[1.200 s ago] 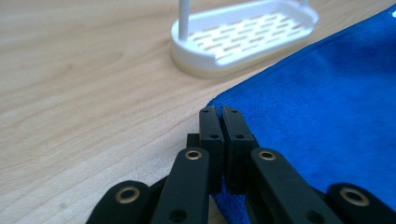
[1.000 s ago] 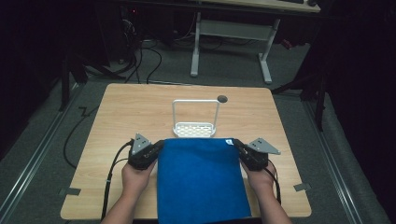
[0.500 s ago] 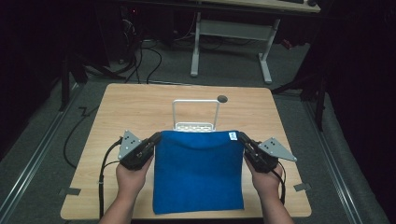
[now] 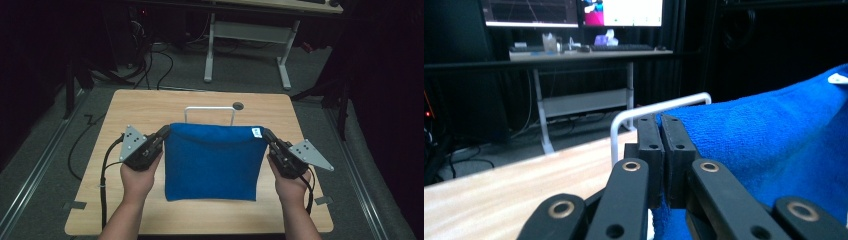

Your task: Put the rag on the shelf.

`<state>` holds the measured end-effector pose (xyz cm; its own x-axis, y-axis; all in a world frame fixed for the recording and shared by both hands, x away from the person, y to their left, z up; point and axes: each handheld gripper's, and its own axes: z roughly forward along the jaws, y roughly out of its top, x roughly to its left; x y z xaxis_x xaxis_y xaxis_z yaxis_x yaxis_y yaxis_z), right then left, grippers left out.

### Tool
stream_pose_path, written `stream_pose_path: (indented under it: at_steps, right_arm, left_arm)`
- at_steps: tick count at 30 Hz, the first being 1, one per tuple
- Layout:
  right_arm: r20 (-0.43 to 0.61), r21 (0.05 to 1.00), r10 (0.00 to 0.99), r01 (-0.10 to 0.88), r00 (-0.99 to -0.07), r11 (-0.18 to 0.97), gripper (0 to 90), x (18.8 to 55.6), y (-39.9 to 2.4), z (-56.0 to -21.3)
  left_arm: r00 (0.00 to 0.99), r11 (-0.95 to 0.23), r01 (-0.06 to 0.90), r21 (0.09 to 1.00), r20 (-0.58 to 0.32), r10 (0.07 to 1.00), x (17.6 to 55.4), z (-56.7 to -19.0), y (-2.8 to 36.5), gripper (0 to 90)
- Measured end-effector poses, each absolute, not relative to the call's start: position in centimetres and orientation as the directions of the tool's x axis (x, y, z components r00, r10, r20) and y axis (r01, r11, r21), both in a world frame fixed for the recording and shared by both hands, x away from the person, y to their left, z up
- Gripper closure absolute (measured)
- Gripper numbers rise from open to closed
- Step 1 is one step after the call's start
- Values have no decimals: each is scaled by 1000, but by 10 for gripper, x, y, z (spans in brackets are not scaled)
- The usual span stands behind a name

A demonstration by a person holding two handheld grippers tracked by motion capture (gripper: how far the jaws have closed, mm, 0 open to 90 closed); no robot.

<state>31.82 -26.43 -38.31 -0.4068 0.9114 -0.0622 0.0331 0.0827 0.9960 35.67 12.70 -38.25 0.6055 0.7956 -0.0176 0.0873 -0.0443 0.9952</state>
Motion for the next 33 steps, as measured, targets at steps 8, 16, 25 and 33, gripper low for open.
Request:
stream_pose_path:
  at_steps: [8,16,25,33]
  right_arm:
    - [-57,998,914,-5,-401,59,886,327,-266,-355]
    - [-57,998,917,-39,-394,45,886,333,-266,-331]
    - [-70,997,920,-56,-387,53,886,340,-262,-321]
    - [-60,998,924,-34,-377,51,889,355,-264,-317]
  left_arm:
    - [602,-33,44,998,0,798,364,-362,123,888]
    - [597,-18,19,1000,3,802,374,-345,126,889]
    - [589,-37,21,999,18,808,386,-333,127,889]
    - [579,-79,50,996,35,815,407,-329,125,891]
